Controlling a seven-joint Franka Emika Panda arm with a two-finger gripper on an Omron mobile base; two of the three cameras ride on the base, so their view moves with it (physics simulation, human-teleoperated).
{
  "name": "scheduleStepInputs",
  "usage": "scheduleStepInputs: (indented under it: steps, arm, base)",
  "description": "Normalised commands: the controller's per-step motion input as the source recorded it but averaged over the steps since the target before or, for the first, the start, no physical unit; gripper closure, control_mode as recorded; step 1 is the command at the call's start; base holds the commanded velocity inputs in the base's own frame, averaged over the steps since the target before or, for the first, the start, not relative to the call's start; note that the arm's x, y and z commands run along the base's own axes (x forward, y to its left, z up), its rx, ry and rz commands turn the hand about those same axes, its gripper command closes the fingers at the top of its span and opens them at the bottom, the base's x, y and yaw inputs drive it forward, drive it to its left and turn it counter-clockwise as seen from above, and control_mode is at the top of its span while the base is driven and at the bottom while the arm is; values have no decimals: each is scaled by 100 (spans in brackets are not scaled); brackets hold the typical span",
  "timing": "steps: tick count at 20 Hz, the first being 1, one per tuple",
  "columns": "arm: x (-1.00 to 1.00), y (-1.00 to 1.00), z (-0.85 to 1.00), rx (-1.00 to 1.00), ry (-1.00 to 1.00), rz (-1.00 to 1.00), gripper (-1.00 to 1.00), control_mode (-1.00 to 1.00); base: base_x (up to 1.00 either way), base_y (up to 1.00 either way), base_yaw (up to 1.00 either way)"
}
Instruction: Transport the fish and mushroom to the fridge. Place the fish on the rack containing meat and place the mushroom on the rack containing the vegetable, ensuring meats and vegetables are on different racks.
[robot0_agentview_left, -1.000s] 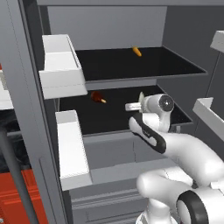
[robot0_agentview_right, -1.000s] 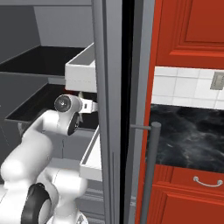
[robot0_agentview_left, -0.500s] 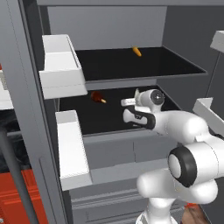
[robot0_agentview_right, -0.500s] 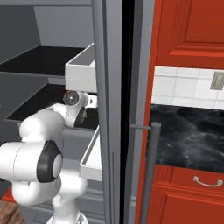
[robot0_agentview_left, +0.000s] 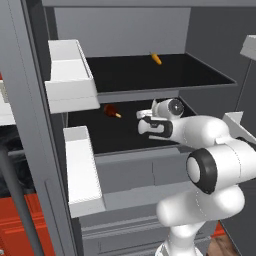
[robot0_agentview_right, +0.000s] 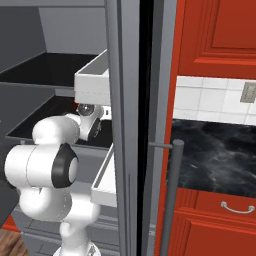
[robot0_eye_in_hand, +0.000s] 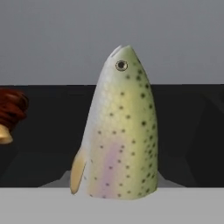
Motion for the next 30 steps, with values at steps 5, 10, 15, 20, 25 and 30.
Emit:
scheduleStepInputs:
  steps: [5, 10, 15, 20, 25, 30]
  arm:
    - [0, 0, -27, 0, 0, 0, -100, -100]
    - [0, 0, -16, 0, 0, 0, -100, -100]
    - [-15, 3, -3, 0, 0, 0, -100, -100]
    - [-30, 6, 0, 0, 10, -1, -100, -100]
    - [-50, 7, 30, 0, 13, 0, -100, -100]
    - [-61, 0, 64, 3, 11, 0, -100, -100]
  base:
    - [0, 0, 0]
    - [0, 0, 0]
    - [0, 0, 0]
    - [0, 0, 0]
    - [0, 0, 0]
    - [0, 0, 0]
